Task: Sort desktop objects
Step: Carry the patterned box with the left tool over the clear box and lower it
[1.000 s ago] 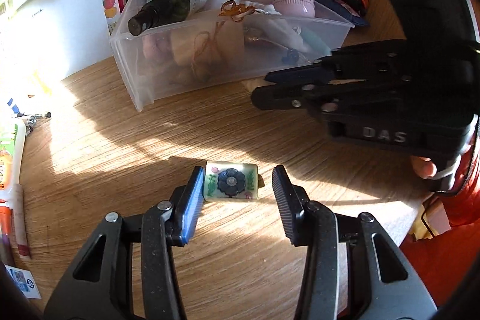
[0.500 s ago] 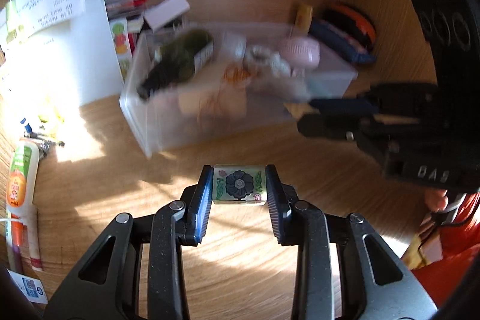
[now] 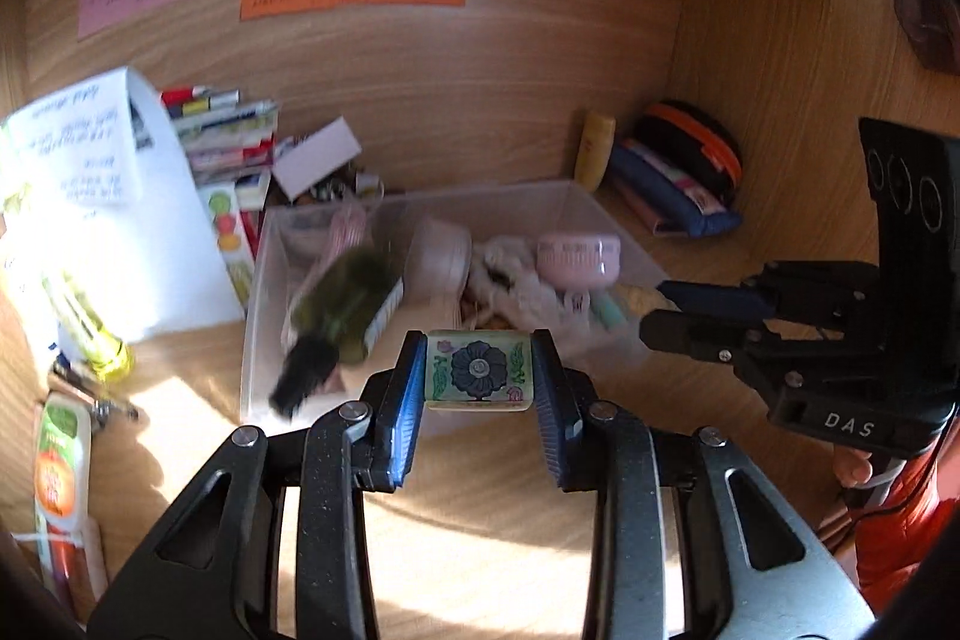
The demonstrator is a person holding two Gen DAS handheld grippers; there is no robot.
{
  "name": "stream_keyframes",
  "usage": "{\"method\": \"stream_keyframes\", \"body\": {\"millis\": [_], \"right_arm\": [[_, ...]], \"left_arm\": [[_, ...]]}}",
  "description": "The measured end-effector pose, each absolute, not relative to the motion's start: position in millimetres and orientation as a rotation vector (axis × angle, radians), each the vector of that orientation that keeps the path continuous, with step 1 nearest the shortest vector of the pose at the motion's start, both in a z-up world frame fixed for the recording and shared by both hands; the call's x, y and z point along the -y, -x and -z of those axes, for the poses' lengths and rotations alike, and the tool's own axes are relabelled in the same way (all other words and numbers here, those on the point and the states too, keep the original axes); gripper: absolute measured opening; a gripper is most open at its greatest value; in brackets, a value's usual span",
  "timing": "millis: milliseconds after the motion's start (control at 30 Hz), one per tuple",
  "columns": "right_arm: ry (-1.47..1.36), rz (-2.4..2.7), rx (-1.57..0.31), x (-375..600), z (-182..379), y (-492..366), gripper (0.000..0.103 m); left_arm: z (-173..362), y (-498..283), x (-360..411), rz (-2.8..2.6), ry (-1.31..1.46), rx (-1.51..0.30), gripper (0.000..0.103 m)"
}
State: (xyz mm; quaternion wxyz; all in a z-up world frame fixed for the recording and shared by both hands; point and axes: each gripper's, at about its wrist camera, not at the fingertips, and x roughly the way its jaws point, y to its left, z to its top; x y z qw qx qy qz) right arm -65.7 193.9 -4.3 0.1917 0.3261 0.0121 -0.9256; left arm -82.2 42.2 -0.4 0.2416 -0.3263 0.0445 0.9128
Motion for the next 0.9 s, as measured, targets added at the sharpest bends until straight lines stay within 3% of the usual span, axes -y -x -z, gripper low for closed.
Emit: {"method": "stream_keyframes", "body": {"millis": [333, 900], "right_arm": [[-0.892, 2.650, 0.012, -217, -6, 91, 0.017], [-1.004, 2.622, 0.047, -220, 29, 116, 0.017]], "left_arm": [[-9, 117, -58, -2.471, 0.896, -0.068, 0.033], [33, 147, -84, -2.349, 1.023, -0.053, 0.033]]}}
